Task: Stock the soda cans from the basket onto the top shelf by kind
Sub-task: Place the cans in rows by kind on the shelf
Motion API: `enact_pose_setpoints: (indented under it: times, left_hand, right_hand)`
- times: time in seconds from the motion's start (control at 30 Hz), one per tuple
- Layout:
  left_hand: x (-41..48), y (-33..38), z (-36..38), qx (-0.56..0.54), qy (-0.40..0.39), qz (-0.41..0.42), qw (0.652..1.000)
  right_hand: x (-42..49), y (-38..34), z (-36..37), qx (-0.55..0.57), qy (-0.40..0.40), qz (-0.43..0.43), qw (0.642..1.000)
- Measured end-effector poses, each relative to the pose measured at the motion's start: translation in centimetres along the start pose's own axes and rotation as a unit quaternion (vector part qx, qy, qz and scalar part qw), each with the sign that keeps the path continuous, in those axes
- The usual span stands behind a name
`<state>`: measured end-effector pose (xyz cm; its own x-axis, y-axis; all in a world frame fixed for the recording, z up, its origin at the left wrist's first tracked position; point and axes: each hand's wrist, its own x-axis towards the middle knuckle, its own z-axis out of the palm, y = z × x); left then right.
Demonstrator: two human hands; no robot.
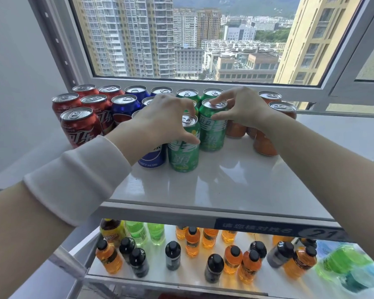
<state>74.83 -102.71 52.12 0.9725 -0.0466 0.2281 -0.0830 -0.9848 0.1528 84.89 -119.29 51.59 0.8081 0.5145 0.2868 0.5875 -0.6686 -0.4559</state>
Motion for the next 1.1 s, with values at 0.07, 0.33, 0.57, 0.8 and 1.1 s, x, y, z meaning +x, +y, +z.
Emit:
enact_pose_setpoints:
  times: [0.07, 0.33, 0.57, 0.8, 1.1]
  left_hand:
    - [0.0, 0.0, 0.0, -0.002, -0.004, -0.008, 1.0]
    - [-0.9, 0.4, 0.0, 0.042, -0.005, -0.005, 0.999]
    - [-2.7, 1.1, -0.9, 0.057, 0.068, 0.02, 0.996]
    - [-5.6, 3.0, -0.9, -0.009, 0.152, 0.058, 0.987]
    - [-11.1, 6.6, 1.9, -0.04, 0.164, 0.077, 0.983]
  right_hand:
    - [0.0, 0.2, 0.1, 0.014, 0.0, -0.001, 1.0]
    - [-0.5, -0.1, 0.6, 0.011, 0.008, -0.011, 1.0]
    - [-2.9, -1.9, 0.3, -0.027, 0.1, 0.0, 0.995]
    - [-8.6, -3.5, 0.1, -0.061, 0.177, 0.015, 0.982]
    - [-19.0, -3.4, 2.0, -0.126, 0.182, -0.001, 0.975]
